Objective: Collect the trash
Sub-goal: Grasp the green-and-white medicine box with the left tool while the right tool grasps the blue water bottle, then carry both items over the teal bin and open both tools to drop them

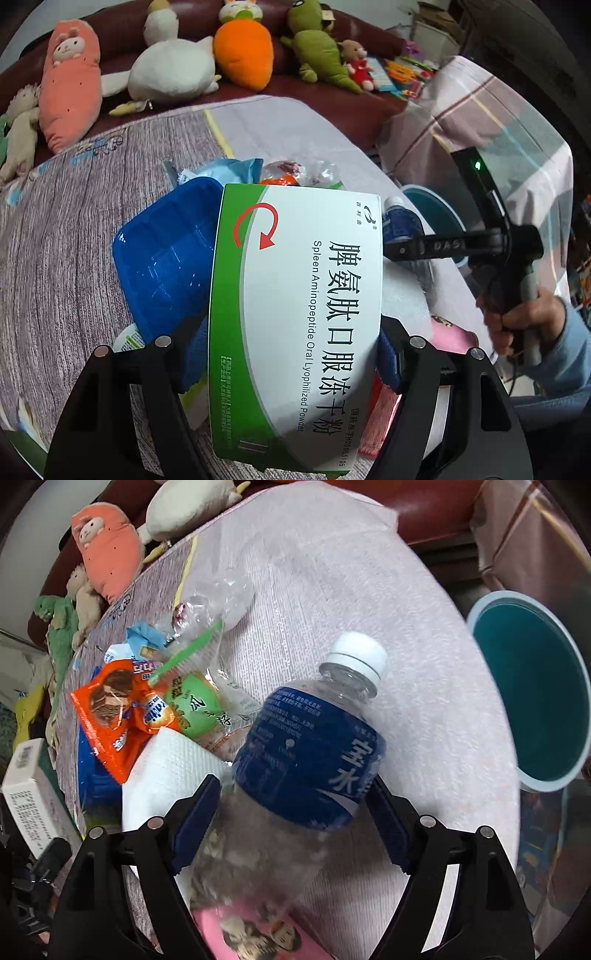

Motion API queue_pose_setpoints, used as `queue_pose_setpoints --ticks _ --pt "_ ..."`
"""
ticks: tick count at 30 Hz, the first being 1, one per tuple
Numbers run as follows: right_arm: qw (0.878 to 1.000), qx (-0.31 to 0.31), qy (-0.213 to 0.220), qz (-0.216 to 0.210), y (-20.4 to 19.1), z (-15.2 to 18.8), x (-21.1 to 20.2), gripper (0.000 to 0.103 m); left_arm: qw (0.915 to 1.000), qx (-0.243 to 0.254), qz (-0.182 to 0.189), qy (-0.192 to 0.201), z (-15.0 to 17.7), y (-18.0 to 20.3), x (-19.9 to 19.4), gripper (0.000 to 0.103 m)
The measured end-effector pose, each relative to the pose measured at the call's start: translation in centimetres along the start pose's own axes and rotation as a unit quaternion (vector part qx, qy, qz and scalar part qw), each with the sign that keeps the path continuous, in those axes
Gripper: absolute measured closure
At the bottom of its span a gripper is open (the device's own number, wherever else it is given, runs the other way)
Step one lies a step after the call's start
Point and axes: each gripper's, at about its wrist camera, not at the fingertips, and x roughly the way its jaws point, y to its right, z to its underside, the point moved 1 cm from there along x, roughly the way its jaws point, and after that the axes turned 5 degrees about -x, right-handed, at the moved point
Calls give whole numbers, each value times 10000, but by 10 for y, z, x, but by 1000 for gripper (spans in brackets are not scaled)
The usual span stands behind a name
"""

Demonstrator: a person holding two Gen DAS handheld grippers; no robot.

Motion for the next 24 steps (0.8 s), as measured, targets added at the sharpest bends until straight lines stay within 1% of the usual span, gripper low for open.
queue_pose_setpoints --ticks 2,7,13,19,22,24 --pt "9997 -28 174 -153 -2 -3 -3 31 10000 -29 -70 -12 -3 0 2 29" --pt "9980 8 550 -315 1 -10 -28 31 9999 -23 -129 54 -12 7 -2 29" --pt "9953 197 911 -282 24 -11 -57 31 9999 18 -121 99 -23 24 -6 29" --pt "9907 473 1252 -239 63 -1 -88 31 9999 145 -62 -43 -36 55 1 29" --pt "9873 676 1419 -213 89 8 -104 31 9995 293 -23 -107 -48 80 9 29" --pt "9833 845 1605 -129 113 16 -119 31 9990 401 48 -178 -61 104 18 29"
